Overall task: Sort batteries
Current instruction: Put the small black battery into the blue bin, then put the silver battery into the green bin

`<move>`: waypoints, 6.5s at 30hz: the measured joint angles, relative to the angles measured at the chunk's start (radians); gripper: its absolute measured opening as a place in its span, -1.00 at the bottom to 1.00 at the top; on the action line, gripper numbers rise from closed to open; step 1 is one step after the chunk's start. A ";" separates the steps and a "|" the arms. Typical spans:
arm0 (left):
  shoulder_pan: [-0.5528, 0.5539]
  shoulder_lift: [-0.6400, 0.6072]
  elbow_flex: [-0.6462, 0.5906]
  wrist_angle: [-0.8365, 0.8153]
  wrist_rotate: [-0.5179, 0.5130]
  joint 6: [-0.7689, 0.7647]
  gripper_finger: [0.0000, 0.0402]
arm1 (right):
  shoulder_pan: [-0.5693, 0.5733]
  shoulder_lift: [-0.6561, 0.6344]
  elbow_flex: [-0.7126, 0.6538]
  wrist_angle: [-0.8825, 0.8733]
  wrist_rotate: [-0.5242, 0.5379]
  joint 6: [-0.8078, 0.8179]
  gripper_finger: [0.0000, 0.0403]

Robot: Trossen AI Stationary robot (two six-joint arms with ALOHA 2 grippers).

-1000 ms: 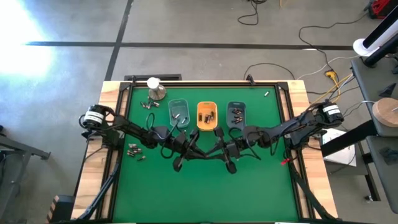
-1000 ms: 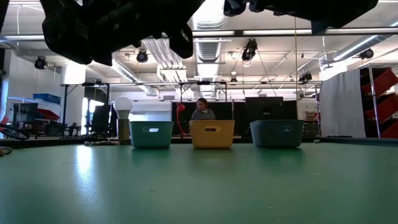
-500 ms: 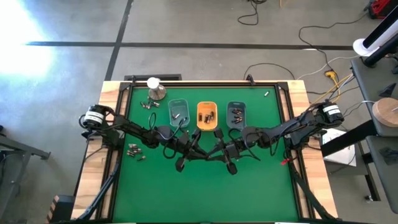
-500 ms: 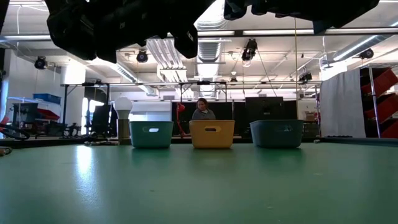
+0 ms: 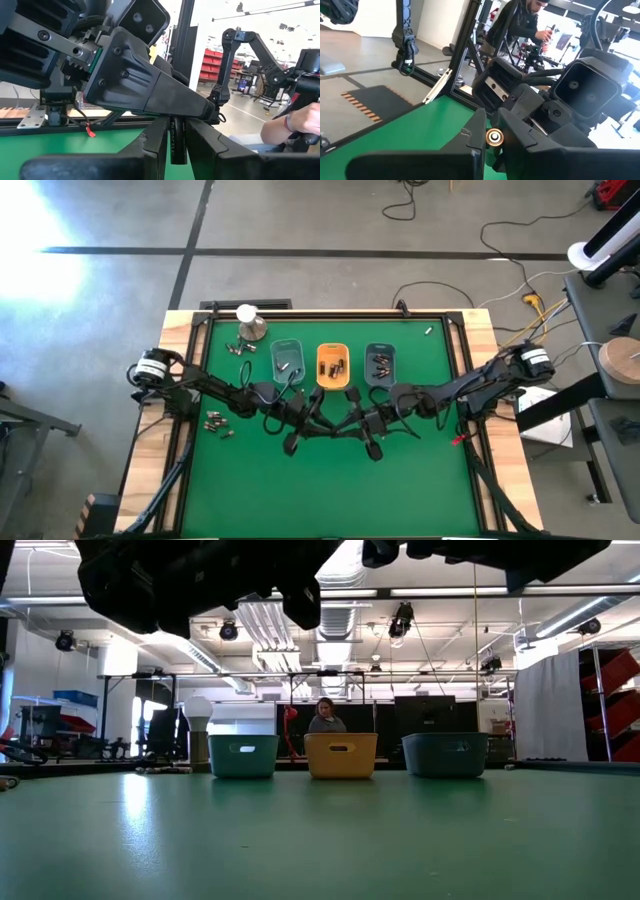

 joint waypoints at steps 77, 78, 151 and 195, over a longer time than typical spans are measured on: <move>0.001 -0.001 0.054 -0.232 -0.002 -0.008 -0.74 | -0.647 -0.014 -0.006 -1.074 0.310 0.328 -0.52; 0.001 -0.001 0.054 -0.232 -0.002 -0.008 -0.74 | -0.647 -0.027 -0.006 -1.074 0.310 0.329 -0.49; 0.000 -0.001 0.055 -0.224 -0.001 -0.086 -0.74 | -1.118 0.099 0.050 -1.266 0.791 1.694 -0.22; 0.076 -0.314 0.037 -0.947 -0.543 -0.042 -0.84 | -1.054 0.216 0.195 -1.474 0.628 1.529 -0.84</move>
